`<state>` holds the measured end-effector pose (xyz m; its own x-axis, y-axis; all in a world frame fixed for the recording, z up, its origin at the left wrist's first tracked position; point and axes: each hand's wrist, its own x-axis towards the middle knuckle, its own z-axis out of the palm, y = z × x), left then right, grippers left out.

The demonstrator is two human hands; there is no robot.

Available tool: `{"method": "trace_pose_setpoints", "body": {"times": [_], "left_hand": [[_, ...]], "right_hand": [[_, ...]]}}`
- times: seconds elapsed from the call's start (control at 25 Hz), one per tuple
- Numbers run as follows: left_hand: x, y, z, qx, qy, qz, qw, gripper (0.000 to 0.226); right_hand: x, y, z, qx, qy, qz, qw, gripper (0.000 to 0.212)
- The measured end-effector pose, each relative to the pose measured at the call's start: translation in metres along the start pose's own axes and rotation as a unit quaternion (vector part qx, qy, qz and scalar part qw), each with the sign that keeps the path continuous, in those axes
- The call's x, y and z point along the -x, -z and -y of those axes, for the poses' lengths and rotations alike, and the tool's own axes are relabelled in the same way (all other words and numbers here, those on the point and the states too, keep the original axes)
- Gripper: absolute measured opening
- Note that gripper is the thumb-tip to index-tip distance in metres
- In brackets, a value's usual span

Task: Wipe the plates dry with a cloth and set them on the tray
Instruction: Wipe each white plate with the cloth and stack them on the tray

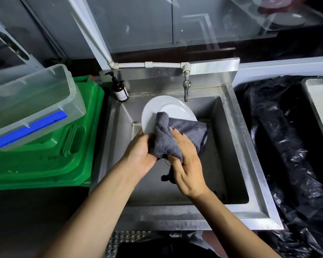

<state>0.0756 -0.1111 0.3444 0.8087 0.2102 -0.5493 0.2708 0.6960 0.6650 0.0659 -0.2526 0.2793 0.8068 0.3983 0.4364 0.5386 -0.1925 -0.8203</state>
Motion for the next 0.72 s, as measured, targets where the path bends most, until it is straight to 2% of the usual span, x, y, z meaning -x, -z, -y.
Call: {"method": "trace_pose_setpoints", "body": {"times": [0.08, 0.2, 0.24, 0.28, 0.4, 0.48, 0.56, 0.64, 0.72], "left_hand": [[-0.001, 0.005, 0.001, -0.015, -0.007, 0.019, 1.000, 0.050], [0.006, 0.012, 0.004, -0.050, -0.003, 0.033, 0.998, 0.057], [0.007, 0.012, 0.005, -0.057, -0.002, 0.041, 0.998, 0.058], [0.008, 0.010, 0.006, -0.060, -0.002, 0.048, 0.997, 0.058], [0.005, 0.005, 0.006, -0.073, -0.011, 0.043, 0.996, 0.060], [0.006, 0.007, 0.005, -0.087, -0.012, 0.035, 0.995, 0.060], [0.007, 0.011, 0.005, -0.112, -0.004, 0.027, 0.993, 0.057], [0.008, 0.013, 0.006, -0.137, 0.001, 0.025, 0.990, 0.053], [0.010, 0.012, 0.004, -0.158, 0.005, 0.027, 0.987, 0.050]], "right_hand": [[-0.005, 0.005, -0.008, 0.014, -0.035, -0.006, 0.999, 0.049], [-0.013, 0.013, -0.025, -0.042, -0.222, -0.079, 0.971, 0.045], [-0.015, 0.011, -0.025, -0.058, -0.241, -0.082, 0.965, 0.047], [-0.015, 0.007, -0.024, -0.055, -0.225, -0.079, 0.970, 0.049], [-0.013, -0.002, -0.024, 0.004, -0.084, -0.033, 0.996, 0.049], [-0.014, -0.001, -0.030, 0.014, -0.060, -0.019, 0.998, 0.047], [-0.018, 0.003, -0.034, -0.022, -0.145, -0.053, 0.988, 0.040], [-0.024, 0.007, -0.035, -0.086, -0.259, -0.085, 0.958, 0.040], [-0.035, 0.008, -0.043, -0.111, -0.307, -0.108, 0.939, 0.035]]}}
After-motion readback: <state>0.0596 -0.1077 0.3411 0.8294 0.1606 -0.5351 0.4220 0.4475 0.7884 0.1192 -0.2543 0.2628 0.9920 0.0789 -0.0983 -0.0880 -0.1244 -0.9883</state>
